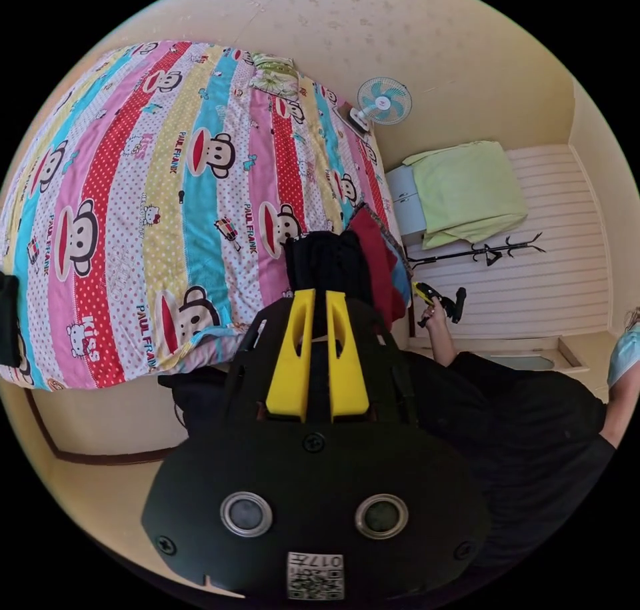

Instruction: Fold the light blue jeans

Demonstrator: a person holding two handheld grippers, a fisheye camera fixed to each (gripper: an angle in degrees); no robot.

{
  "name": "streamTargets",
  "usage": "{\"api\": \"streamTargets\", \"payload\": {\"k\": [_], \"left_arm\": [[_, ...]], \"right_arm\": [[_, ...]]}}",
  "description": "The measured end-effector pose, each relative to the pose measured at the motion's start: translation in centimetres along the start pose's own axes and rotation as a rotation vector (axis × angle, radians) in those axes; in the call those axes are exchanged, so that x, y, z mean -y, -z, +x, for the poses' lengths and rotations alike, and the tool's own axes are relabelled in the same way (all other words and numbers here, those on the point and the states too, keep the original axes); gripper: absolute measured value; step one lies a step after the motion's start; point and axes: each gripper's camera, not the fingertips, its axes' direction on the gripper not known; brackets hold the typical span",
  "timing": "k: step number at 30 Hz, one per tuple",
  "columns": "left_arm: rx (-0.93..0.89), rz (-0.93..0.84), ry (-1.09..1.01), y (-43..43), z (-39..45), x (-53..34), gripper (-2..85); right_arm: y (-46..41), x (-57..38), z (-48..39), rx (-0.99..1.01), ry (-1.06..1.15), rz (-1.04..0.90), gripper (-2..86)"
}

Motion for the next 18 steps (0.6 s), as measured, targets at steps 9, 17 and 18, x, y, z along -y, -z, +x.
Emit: {"api": "streamTargets", "payload": {"k": [9,17,18], "left_arm": [[-0.004,0.059,0.132,-2.8,-5.4,-4.3,4.1],[-0.049,0.084,0.135,-2.8,-8.0,-4.5,4.1],[-0.048,0.083,0.129,-2.8,-8.0,-4.3,4.1]], "right_arm": [[-4.7,-1.4,-1.6,-0.136,0.017,-0.132,4.6],[10.4,-3.1,-2.6,0.147,-0.047,0.334,0.6],[13.6,-3.3,-3.1,0.202,-0.023,0.427,0.6]]}}
